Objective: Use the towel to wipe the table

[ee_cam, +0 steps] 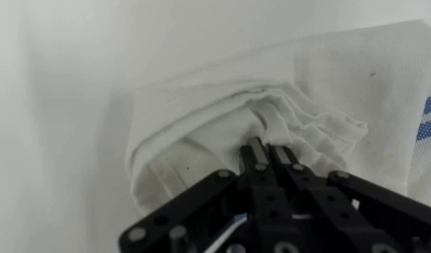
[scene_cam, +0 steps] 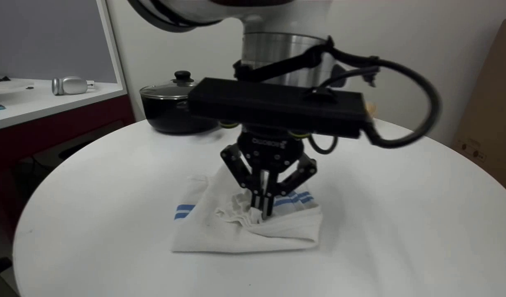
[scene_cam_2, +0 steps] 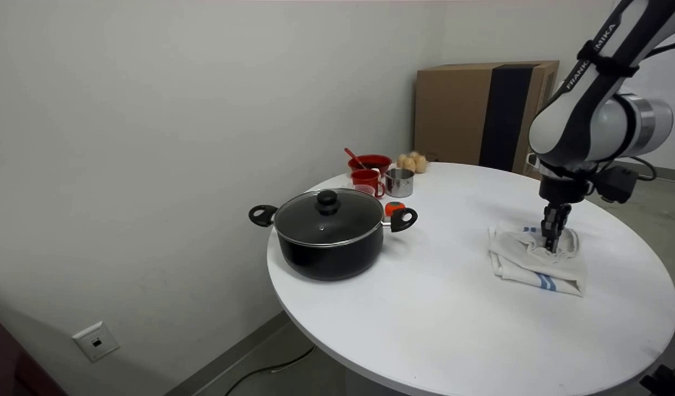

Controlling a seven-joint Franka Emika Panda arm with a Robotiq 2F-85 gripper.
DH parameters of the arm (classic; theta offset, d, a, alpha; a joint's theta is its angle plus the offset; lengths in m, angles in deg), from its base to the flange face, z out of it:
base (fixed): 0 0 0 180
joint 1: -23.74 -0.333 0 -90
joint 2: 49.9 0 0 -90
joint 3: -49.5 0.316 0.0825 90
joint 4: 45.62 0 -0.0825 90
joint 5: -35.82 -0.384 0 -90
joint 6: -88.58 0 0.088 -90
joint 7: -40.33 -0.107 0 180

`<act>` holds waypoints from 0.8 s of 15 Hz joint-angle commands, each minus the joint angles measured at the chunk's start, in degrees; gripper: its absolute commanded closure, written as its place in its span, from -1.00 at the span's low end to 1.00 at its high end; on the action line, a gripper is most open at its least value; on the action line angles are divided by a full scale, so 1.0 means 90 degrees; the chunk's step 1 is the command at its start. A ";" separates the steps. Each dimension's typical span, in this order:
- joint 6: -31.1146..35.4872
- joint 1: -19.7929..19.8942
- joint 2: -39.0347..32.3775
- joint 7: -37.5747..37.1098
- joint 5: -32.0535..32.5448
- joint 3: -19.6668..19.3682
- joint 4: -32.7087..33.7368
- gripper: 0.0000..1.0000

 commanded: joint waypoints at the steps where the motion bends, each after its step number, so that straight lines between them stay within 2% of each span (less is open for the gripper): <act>1: 0.0315 -0.0237 0.0400 0.0378 -0.0021 0.0430 -0.0794 0.97; 7: 0.0674 -0.0772 0.0932 0.0681 -0.0152 0.1270 -0.1828 0.97; 9: 0.0928 -0.1201 0.0872 0.0295 0.0017 0.1254 -0.1796 0.97; 11: 0.1088 -0.1622 0.0741 -0.0087 0.0226 0.1100 -0.1553 0.97; 12: 0.1207 -0.1923 0.0675 -0.0400 0.0463 0.0884 -0.1376 0.97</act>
